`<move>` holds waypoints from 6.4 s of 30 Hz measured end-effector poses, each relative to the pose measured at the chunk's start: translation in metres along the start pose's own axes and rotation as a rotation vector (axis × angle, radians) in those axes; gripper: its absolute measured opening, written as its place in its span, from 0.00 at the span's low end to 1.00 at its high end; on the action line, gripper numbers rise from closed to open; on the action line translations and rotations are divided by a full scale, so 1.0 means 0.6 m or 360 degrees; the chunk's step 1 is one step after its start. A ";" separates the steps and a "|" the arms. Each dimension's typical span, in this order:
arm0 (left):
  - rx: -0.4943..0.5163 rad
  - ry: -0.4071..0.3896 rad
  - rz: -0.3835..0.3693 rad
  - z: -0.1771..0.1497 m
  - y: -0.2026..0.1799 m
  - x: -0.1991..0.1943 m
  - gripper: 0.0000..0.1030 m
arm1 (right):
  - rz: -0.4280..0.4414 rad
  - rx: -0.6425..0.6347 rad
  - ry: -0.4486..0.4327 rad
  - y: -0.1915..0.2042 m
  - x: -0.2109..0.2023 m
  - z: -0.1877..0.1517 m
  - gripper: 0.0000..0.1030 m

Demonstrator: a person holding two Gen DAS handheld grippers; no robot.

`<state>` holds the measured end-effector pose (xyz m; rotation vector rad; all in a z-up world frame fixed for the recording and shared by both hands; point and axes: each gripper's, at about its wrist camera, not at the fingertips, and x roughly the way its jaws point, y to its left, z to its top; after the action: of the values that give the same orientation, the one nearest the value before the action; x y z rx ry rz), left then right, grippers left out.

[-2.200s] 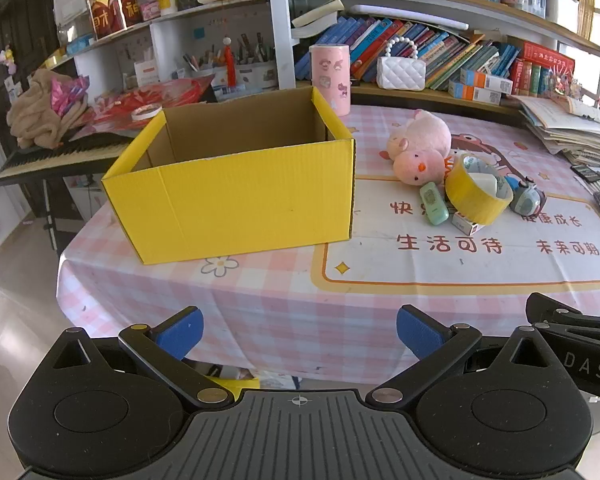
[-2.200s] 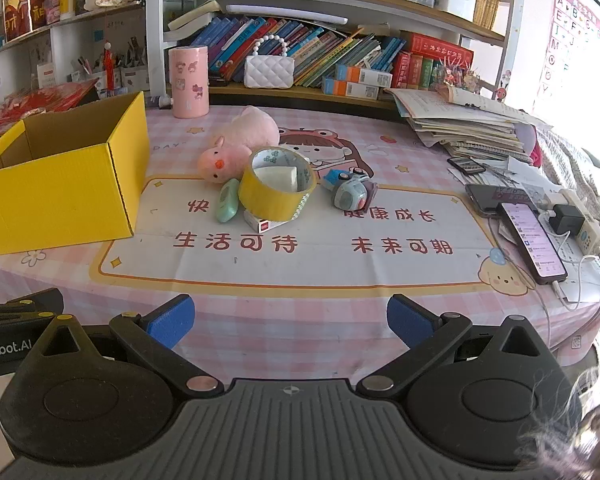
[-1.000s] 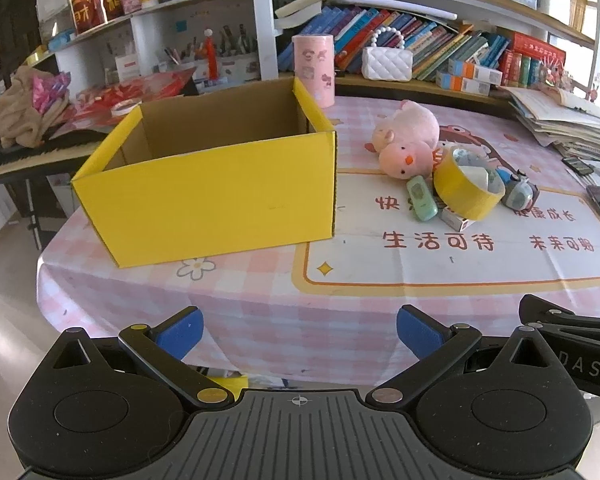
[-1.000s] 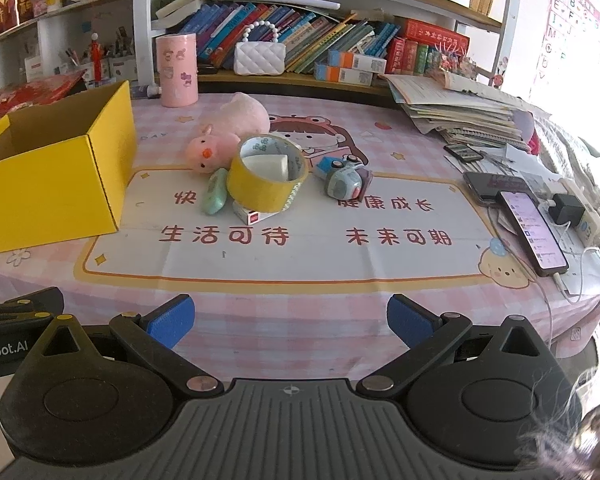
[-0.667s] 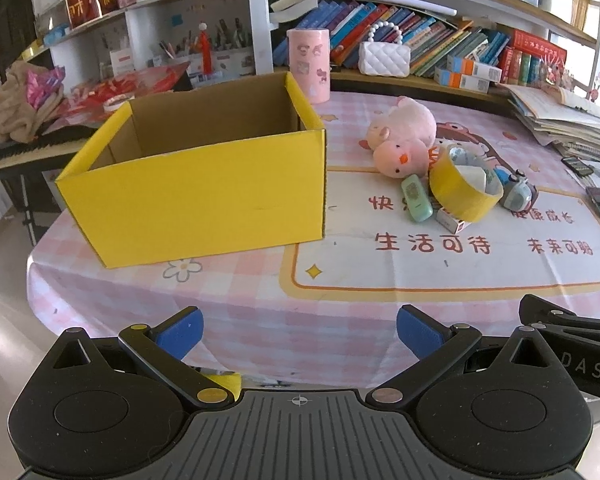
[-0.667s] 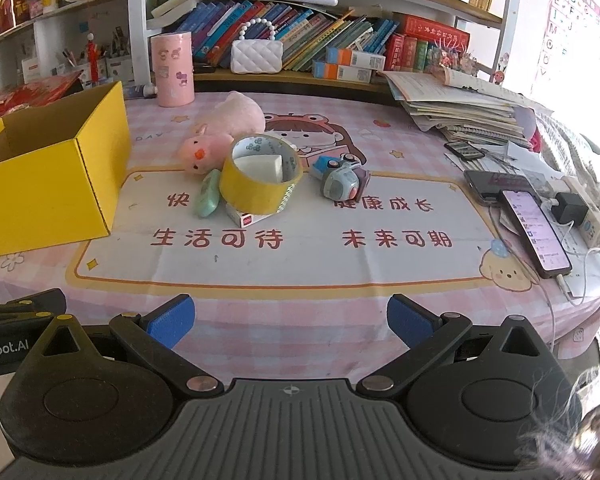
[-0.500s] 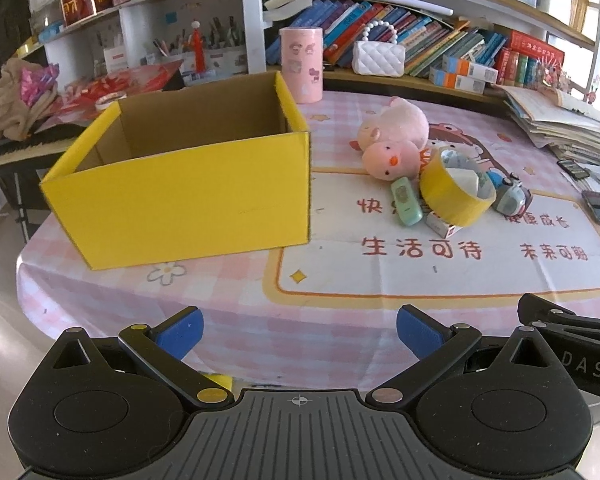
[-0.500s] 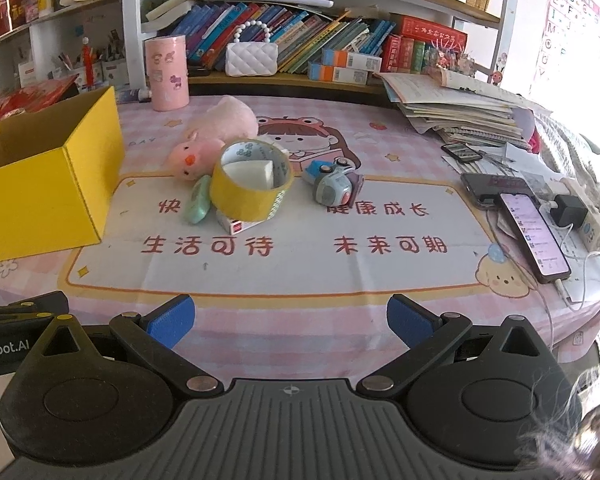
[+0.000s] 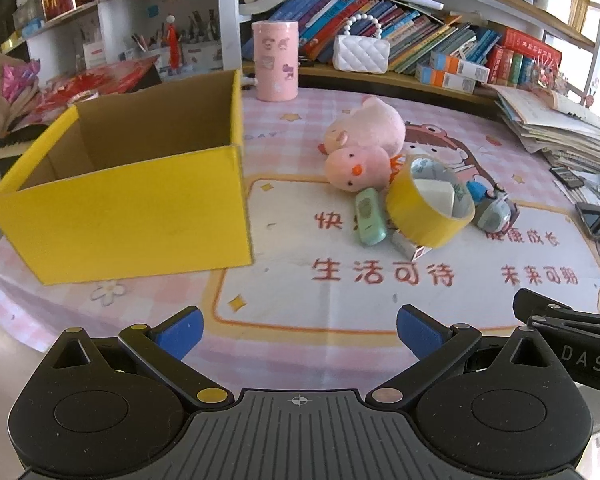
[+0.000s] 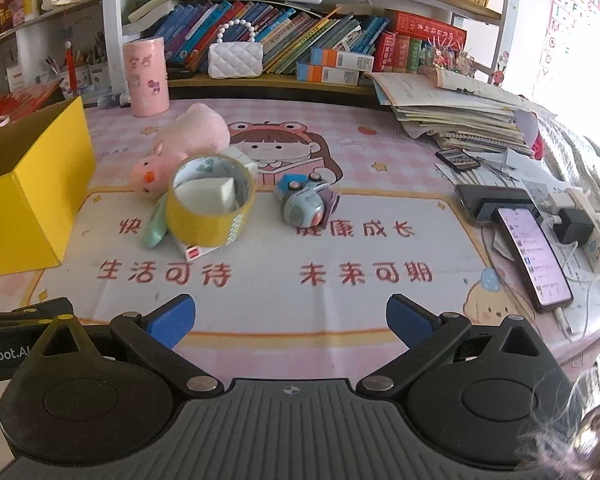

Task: Organize objects
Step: 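Grasp the yellow tape roll with the left tool while the right tool grasps the blue toy truck, then carry the tape roll and toy truck with both tools toward the yellow box, then lower both tools into the box and open them, releasing tape and truck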

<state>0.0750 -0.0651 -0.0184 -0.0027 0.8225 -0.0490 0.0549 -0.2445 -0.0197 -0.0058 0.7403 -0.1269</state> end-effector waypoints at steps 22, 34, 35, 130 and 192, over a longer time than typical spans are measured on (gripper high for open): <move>-0.0083 -0.0017 0.0052 0.066 -0.089 0.063 1.00 | 0.0190 -0.0104 -0.0073 -0.089 0.151 0.096 0.88; -0.0079 0.0001 0.0142 0.081 -0.103 0.081 1.00 | 0.0349 -0.0183 0.0035 -0.092 0.265 0.122 0.69; -0.0074 0.0002 0.0133 0.083 -0.107 0.084 1.00 | 0.0366 -0.0192 0.0039 -0.090 0.268 0.124 0.64; -0.0325 -0.0367 0.0049 -0.109 0.342 -0.151 0.81 | 0.0770 -0.0304 -0.0005 0.331 -0.108 -0.043 0.63; -0.0249 -0.0257 0.0130 0.198 0.342 0.126 0.82 | 0.0946 -0.1556 0.0022 0.520 0.228 0.255 0.63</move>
<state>0.2223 0.1344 0.0027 -0.1191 0.6625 0.0917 0.2931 0.0429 -0.0145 -0.7105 0.7294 0.8095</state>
